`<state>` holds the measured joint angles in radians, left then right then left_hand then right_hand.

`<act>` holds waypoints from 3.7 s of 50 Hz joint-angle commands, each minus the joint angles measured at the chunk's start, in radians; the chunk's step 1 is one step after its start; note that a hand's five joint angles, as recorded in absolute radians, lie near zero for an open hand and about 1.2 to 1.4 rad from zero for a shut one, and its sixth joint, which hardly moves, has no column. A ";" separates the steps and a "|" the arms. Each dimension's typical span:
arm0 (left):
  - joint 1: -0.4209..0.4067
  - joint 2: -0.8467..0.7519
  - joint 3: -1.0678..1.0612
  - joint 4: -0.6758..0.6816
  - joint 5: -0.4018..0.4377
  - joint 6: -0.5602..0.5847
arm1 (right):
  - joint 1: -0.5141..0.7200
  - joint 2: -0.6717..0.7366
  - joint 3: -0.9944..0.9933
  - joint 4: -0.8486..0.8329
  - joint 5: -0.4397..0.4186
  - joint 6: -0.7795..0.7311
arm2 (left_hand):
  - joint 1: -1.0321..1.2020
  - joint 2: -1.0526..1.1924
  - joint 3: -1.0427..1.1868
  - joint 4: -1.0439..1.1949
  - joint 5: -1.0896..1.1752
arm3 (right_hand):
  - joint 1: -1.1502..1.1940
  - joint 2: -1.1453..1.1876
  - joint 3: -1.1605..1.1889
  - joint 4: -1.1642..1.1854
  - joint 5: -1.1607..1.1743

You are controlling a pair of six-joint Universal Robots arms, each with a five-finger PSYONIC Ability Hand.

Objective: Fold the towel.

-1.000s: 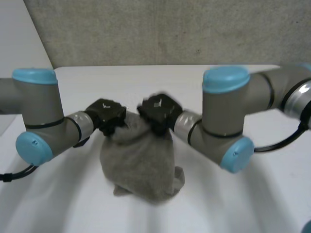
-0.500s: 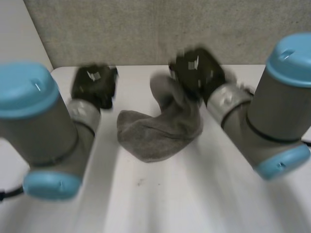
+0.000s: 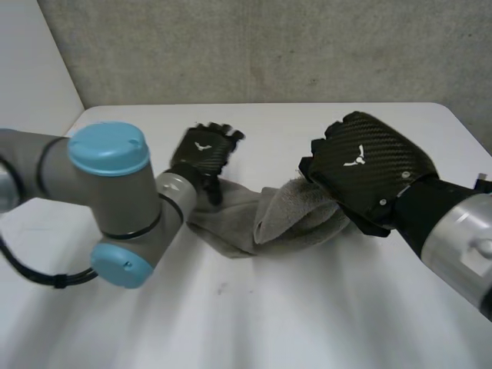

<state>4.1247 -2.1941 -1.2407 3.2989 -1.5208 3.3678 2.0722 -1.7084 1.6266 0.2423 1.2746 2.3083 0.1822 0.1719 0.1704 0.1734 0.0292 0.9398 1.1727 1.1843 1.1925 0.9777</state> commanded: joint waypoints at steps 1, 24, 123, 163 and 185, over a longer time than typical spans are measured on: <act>-0.038 -0.143 0.053 -0.038 0.236 0.005 | 0.000 -0.065 0.016 0.003 -0.014 0.000 | 0.005 0.015 0.017 0.014 -0.017 | 0.456 0.224 0.212 0.204 0.244; 0.026 0.048 0.057 0.066 -0.226 -0.008 | -0.103 0.067 -0.016 -0.164 0.006 0.028 | 1.214 1.224 1.226 1.223 1.193 | 0.456 0.224 0.212 0.204 0.244; 0.132 -0.002 -0.163 -0.202 0.232 0.605 | -0.277 0.432 -0.001 0.002 -0.164 0.026 | 0.732 0.742 0.744 0.741 0.711 | -0.765 -0.998 -1.010 -1.018 -0.978; 0.152 0.418 -0.451 -0.208 0.205 0.594 | -0.245 0.651 -0.128 0.012 -0.164 -0.277 | 1.041 1.051 1.053 1.050 1.020 | -0.102 -0.335 -0.346 -0.354 -0.314; 0.203 0.209 0.510 0.091 -0.041 0.299 | -0.190 0.510 -0.622 -0.563 0.219 0.410 | 1.214 1.224 1.226 1.223 1.193 | 0.456 0.224 0.212 0.204 0.244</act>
<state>4.3231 -1.8880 -1.1057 3.3493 -1.4158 3.9103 1.8870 -1.1441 1.0152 -0.0979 1.3187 2.5798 1.1619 1.2101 1.2071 1.2135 1.0137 0.9551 1.1739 1.1802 1.1915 0.9619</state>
